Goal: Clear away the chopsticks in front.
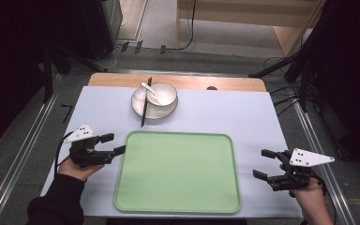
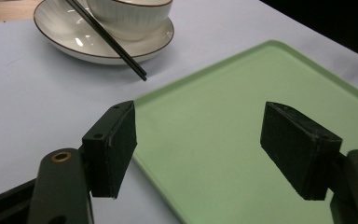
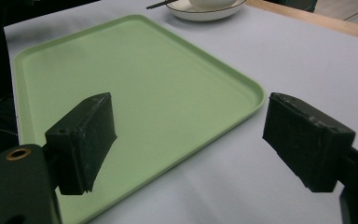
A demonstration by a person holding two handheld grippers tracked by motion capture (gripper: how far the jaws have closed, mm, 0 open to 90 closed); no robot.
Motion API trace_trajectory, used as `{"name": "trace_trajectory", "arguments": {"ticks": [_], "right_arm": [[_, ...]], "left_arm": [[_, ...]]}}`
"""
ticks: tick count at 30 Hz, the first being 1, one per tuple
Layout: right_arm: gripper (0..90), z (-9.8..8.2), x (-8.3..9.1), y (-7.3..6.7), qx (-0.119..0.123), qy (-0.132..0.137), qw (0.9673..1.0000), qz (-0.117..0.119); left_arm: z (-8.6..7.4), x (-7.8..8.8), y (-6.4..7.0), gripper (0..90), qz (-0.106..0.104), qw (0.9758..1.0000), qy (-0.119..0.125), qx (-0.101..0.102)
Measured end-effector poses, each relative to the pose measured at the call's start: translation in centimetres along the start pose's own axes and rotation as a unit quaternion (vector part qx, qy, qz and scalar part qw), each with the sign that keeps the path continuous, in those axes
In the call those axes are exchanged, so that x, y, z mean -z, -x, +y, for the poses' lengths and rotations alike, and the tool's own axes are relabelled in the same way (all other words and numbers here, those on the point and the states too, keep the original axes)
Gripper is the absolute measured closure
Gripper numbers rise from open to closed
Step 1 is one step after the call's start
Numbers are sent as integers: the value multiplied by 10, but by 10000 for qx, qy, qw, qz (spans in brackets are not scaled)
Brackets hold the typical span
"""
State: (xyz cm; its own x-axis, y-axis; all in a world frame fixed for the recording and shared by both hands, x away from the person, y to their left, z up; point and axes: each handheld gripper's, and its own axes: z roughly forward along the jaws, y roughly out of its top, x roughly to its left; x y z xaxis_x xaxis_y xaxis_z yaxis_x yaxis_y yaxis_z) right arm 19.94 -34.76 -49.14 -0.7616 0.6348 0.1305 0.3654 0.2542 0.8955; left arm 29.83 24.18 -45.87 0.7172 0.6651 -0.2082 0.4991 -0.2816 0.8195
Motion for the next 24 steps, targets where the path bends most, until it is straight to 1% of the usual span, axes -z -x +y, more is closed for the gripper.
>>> {"name": "trace_trajectory", "arguments": {"ticks": [1,2,3,4,6,7,8,10,13,15,17,18,20,22,24], "right_arm": [[173,0,0,0,-2,8,10000,-3],[173,0,0,0,-2,8,10000,-3],[172,0,1,-1,-4,6,10000,-4],[173,0,1,-1,7,2,10000,-5],[173,0,1,-1,-2,-5,10000,-8],[173,0,0,-1,12,-8,10000,-15],[173,0,0,-1,1,-3,10000,-17],[173,0,0,-1,8,-6,10000,-17],[173,0,0,-1,5,-15,10000,-31],[172,0,0,-1,-3,-14,10000,-43],[172,0,0,-1,-10,-25,10000,-45],[172,0,0,-1,-31,-44,10000,-46],[172,-1,0,-1,-23,-41,10000,-48],[172,-1,0,-1,-30,-50,10000,-44],[172,-1,0,-1,-19,-38,10000,-51]], "left_arm": [[4,-3,-1,320,37,10000,-72,5],[7,-6,-1,320,92,9999,-137,-27],[11,-9,-2,320,183,9997,-183,8],[14,-12,-3,305,243,9994,-221,108],[21,-16,-6,301,283,9986,-279,363],[24,-19,-8,303,303,9980,-325,447],[26,-21,-9,303,322,9977,-333,488],[31,-26,-11,303,364,9972,-396,518],[40,-32,-12,303,474,9965,-487,488],[48,-35,-13,311,511,9959,-572,480],[56,-38,-14,315,484,9958,-625,467],[59,-40,-15,314,506,9955,-642,482],[66,-45,-17,313,557,9946,-716,495],[72,-50,-19,311,674,9929,-797,572],[76,-55,-22,312,714,9925,-804,586]]}}
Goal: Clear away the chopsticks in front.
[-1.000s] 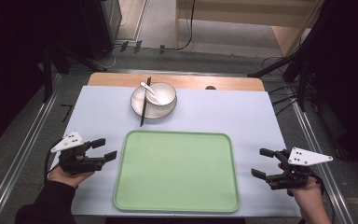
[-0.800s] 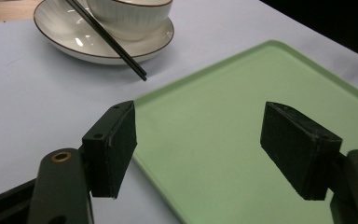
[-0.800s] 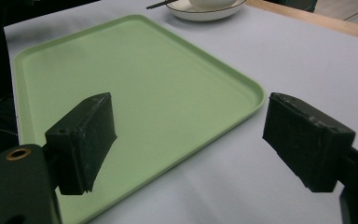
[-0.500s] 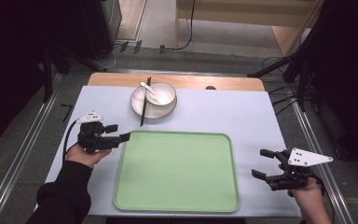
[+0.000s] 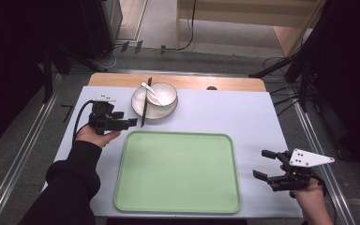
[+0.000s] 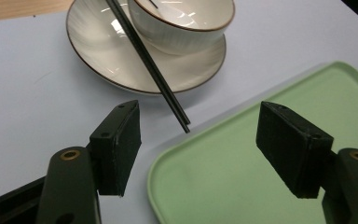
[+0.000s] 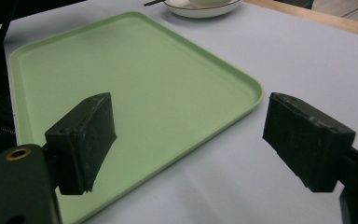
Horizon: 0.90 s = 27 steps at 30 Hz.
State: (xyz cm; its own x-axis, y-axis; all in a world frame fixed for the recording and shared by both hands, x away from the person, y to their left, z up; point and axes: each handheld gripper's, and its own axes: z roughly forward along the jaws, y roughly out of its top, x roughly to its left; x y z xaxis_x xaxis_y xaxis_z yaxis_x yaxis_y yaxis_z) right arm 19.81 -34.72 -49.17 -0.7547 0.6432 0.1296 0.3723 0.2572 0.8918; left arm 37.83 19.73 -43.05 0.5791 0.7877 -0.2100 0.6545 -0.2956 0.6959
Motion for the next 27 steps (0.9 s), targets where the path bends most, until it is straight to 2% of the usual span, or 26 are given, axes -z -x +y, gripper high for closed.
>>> {"name": "trace_trajectory", "arguments": {"ticks": [6,10,18,20,22,24,27], "right_arm": [[172,0,0,0,-3,-12,10000,5],[172,0,0,0,-10,-6,10000,10],[172,-1,-1,-1,33,-50,10000,33],[172,-1,0,-1,36,-41,10000,23],[172,-1,0,-1,31,-34,10000,23],[172,0,0,-1,24,-40,10000,28],[172,0,0,-2,40,-50,10000,22]], "left_arm": [[14,-16,-6,315,153,9998,-148,-22],[24,-27,-9,323,222,9995,-210,46],[38,-50,-12,391,406,9984,-380,33],[39,-56,-12,419,472,9981,-387,26],[38,-63,-14,473,447,9983,-375,10],[37,-70,-16,500,532,9974,-484,-11],[36,-77,-19,557,643,9963,-556,130]]}}
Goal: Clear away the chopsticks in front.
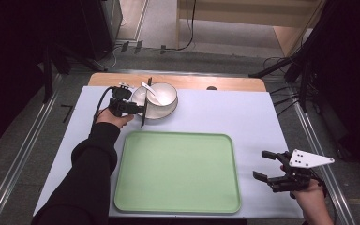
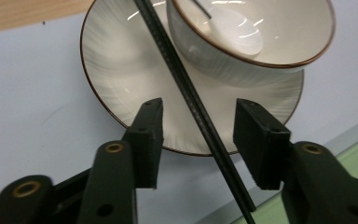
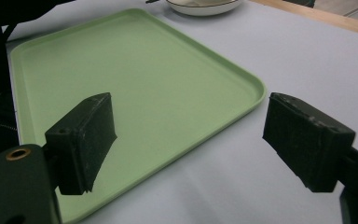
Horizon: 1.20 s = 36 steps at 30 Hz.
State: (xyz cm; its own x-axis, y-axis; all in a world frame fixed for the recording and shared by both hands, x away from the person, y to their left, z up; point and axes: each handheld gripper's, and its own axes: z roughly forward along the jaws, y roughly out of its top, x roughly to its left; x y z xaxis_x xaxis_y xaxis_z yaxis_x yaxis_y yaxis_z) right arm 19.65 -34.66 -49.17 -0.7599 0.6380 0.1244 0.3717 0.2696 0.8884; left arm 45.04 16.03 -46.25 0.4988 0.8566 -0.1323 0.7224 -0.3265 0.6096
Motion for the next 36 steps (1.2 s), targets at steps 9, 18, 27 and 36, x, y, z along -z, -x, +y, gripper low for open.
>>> {"name": "trace_trajectory", "arguments": {"ticks": [9,18,27,36], "right_arm": [[172,0,0,0,-2,2,10000,9],[172,0,0,0,-1,2,10000,39],[172,0,0,0,32,-3,10000,45],[172,0,0,0,44,-4,10000,44]], "left_arm": [[1,-12,-1,602,6,9993,-100,357],[2,-22,1,689,173,9987,-317,364],[4,-31,1,821,264,9947,-456,880],[5,-31,-3,857,318,9911,-422,1223]]}}
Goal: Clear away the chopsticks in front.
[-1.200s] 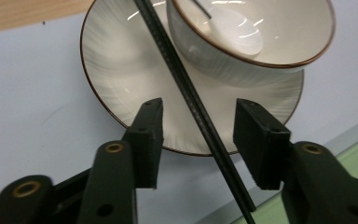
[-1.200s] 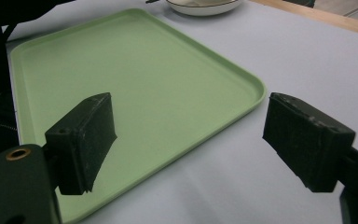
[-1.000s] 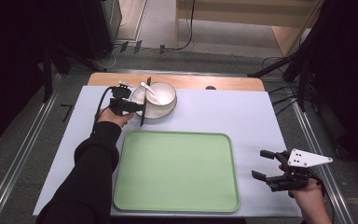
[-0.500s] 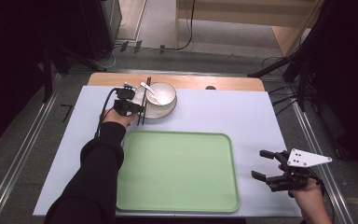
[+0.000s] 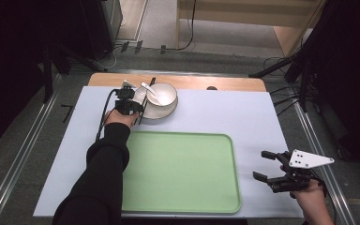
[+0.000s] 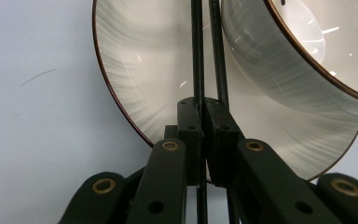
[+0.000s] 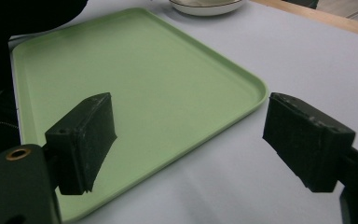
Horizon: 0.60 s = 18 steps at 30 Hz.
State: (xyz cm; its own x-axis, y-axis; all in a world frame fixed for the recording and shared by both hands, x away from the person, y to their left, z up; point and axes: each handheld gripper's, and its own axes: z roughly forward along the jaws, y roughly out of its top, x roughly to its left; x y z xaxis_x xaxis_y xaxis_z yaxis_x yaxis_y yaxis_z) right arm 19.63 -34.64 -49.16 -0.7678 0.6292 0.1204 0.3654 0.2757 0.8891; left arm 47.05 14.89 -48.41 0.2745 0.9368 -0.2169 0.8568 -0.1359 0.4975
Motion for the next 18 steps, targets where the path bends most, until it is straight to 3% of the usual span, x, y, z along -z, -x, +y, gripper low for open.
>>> {"name": "trace_trajectory", "arguments": {"ticks": [3,10,15,18], "right_arm": [[173,0,0,0,23,17,10000,1],[172,0,0,0,22,-11,10000,8],[172,0,0,-1,15,-29,10000,1],[172,0,-1,-1,22,-49,10000,-2]], "left_arm": [[2,6,-5,861,-138,9997,69,167],[4,23,-19,861,-91,9996,143,208],[5,43,-31,862,-166,9992,224,277],[6,57,-32,861,-377,9987,250,221]]}}
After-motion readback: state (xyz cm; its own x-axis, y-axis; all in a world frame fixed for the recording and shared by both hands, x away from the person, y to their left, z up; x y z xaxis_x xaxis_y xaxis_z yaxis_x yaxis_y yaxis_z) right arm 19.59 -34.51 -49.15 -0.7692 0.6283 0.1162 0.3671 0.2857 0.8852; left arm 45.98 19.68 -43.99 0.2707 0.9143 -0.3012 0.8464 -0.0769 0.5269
